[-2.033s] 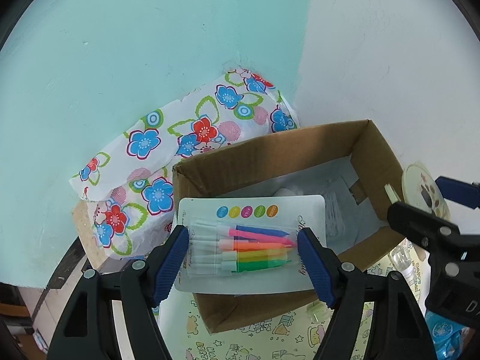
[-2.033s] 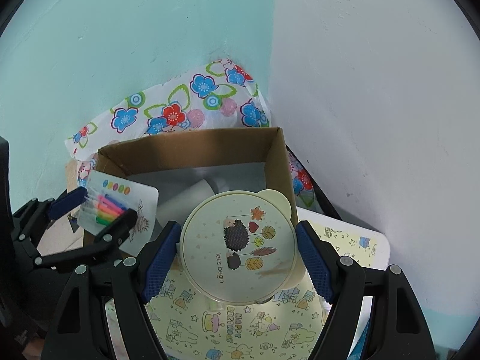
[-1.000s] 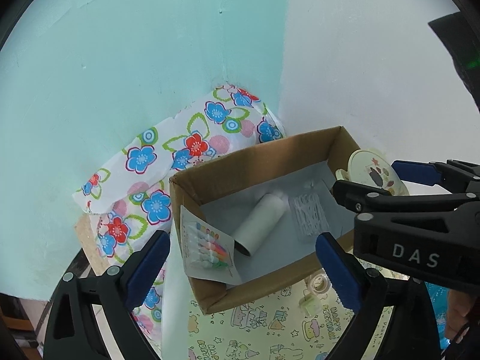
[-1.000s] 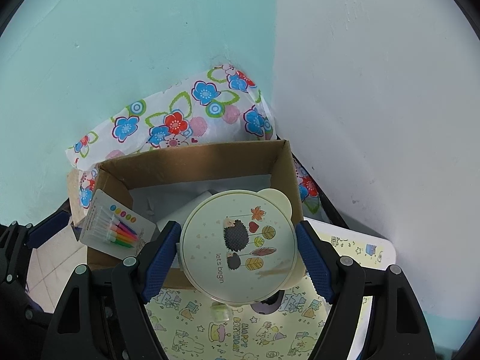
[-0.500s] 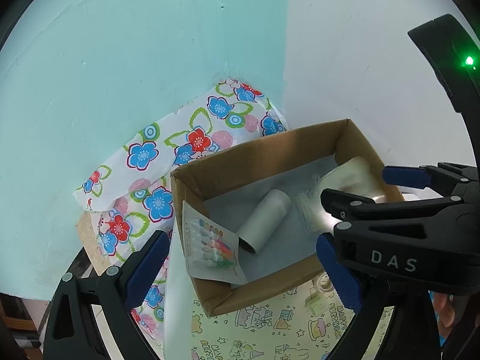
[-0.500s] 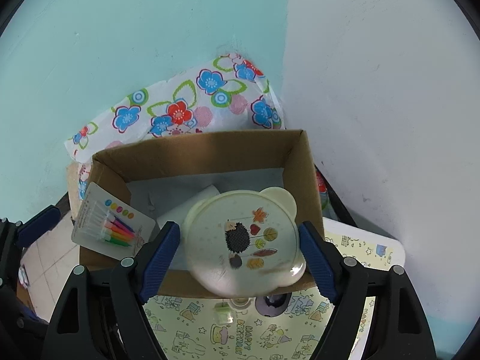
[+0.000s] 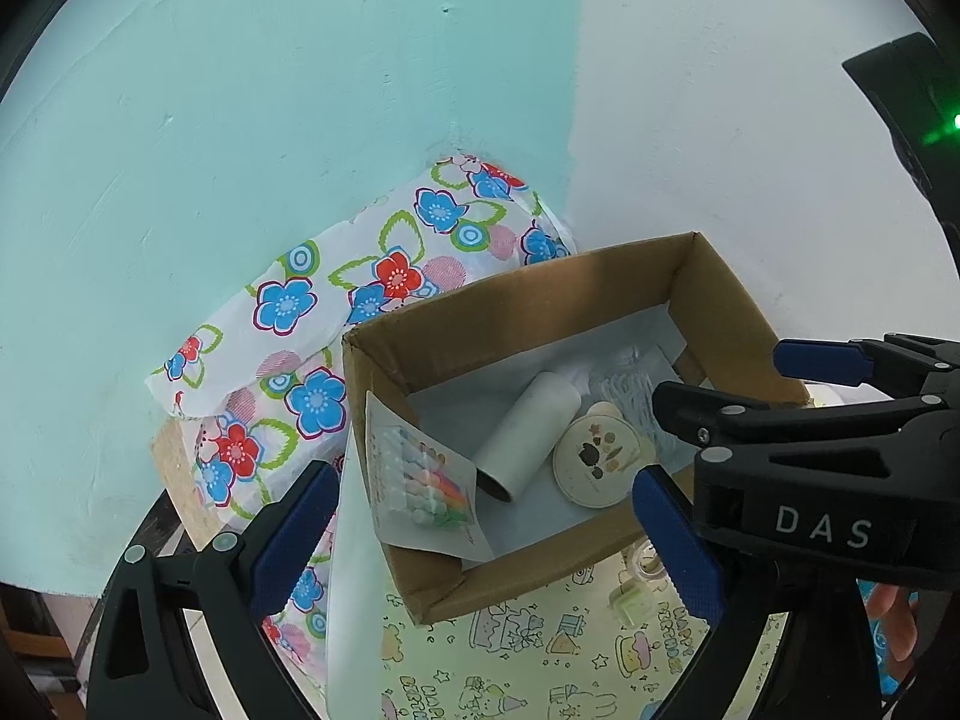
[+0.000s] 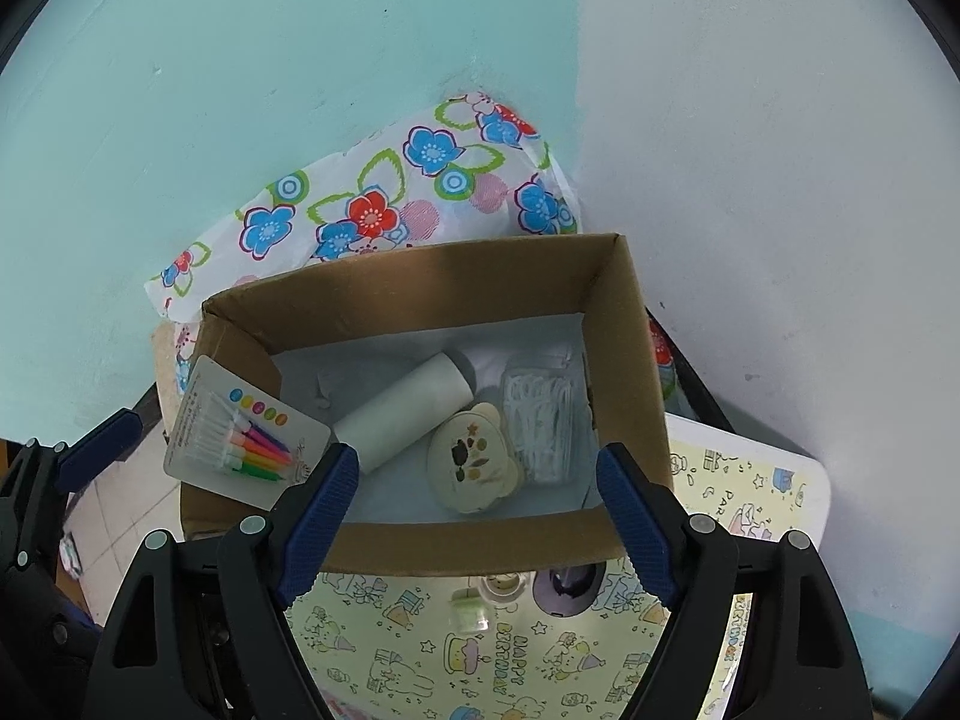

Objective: Organize objects
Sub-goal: 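Withdraw both tools from the box back over the table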

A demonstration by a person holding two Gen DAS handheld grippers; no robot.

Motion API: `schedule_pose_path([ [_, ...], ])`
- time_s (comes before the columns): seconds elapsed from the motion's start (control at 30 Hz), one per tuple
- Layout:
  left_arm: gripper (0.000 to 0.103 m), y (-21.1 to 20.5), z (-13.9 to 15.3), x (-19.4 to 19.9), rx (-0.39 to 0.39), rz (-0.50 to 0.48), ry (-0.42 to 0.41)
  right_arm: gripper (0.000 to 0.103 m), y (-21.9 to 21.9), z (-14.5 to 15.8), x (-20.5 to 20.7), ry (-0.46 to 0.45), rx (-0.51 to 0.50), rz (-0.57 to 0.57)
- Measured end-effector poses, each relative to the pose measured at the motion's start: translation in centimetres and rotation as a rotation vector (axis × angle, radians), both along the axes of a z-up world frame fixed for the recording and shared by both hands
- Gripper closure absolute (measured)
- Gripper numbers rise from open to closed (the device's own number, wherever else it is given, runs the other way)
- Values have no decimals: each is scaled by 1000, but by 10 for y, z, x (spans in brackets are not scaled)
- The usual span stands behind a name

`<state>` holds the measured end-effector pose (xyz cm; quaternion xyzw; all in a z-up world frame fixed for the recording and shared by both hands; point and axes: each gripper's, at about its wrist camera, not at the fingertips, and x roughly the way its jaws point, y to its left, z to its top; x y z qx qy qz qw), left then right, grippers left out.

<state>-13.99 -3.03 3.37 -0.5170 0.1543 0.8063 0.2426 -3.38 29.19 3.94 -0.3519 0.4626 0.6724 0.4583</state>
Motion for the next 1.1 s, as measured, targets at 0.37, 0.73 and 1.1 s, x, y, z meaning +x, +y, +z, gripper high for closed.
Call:
schedule_pose_path([
  [0.37, 4, 1, 9, 37, 19, -35, 6, 19, -39, 17, 24, -11, 54, -40],
  [0.73, 4, 0, -12, 85, 1, -82, -51, 19, -95, -7, 47, 5, 21, -78],
  [1.1, 0, -1, -53, 113, 3, -83, -130, 19, -138, -48, 65, -33, -23, -127],
])
